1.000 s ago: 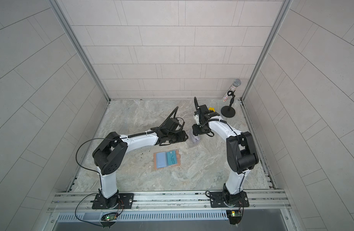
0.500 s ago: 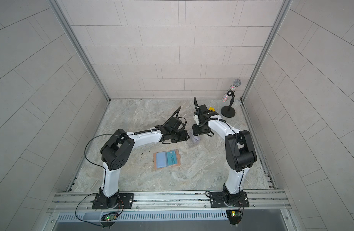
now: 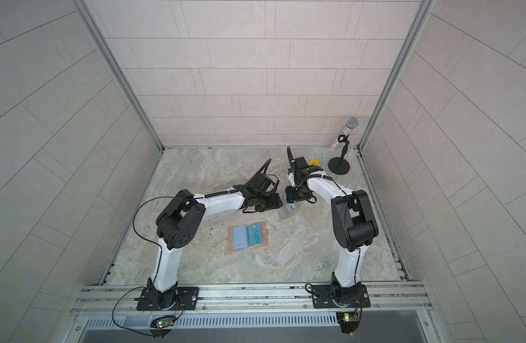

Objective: Insert credit cards into a card holder
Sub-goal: Pick up the credit card from the storage box.

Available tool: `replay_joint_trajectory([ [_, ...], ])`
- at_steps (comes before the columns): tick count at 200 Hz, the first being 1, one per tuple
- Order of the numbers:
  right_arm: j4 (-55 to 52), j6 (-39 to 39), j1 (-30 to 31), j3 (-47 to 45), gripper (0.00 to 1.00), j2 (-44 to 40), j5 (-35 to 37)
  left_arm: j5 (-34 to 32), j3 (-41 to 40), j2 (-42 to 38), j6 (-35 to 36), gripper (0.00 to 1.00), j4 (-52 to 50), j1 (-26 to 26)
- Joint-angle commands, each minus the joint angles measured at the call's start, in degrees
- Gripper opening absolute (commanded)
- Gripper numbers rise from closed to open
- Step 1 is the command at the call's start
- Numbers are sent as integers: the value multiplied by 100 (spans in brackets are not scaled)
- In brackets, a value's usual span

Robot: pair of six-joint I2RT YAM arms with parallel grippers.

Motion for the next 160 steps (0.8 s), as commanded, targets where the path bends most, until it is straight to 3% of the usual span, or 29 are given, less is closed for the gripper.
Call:
replay_joint_trajectory([
  [1, -166, -115, -22, 110, 58, -1, 146, -63, 141, 108, 18, 64, -200, 22],
  [160, -466, -127, -15, 332, 49, -262, 451, -268, 1, 144, 132, 57, -420, 64],
])
